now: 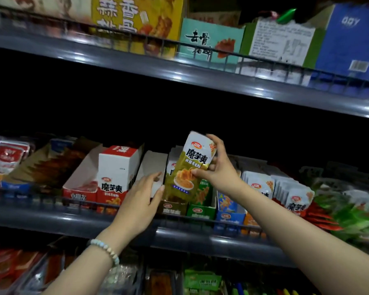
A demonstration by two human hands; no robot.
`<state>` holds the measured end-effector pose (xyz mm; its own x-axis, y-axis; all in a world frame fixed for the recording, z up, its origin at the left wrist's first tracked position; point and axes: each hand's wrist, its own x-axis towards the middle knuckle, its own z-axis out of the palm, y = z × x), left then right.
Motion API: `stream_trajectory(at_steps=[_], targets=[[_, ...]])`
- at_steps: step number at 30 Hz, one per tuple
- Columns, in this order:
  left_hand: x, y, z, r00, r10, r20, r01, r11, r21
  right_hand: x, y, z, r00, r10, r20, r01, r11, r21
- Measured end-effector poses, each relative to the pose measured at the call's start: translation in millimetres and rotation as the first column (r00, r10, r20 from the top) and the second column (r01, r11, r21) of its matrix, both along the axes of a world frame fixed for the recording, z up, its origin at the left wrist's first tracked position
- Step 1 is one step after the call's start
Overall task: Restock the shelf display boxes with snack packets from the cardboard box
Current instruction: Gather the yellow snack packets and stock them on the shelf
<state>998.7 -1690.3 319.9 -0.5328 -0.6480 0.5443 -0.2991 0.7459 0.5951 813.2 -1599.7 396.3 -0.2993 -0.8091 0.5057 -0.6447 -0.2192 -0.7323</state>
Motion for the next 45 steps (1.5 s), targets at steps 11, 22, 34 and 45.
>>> stream_trajectory(at_steps=[11, 22, 34, 45], targets=[[-19, -14, -33, 0.973, 0.071, 0.220, -0.035, 0.986, -0.164, -11, -54, -32, 0.935, -0.176, -0.307, 0.197, 0.980, 0.037], [-20, -16, -43, 0.979, 0.084, 0.186, -0.050, 0.981, -0.185, -20, -62, -48, 0.775, -0.201, -0.599, 0.337, 0.933, 0.123], [-10, 32, -34, 0.986, 0.052, 0.156, -0.026, 0.987, -0.159, -12, 0, -34, 0.867, -0.200, -0.457, 0.301, 0.940, 0.160], [-23, 109, -98, 0.959, -0.069, 0.276, 0.096, 0.992, -0.086, -16, 140, -108, 0.956, -0.132, -0.263, 0.213, 0.926, 0.311]])
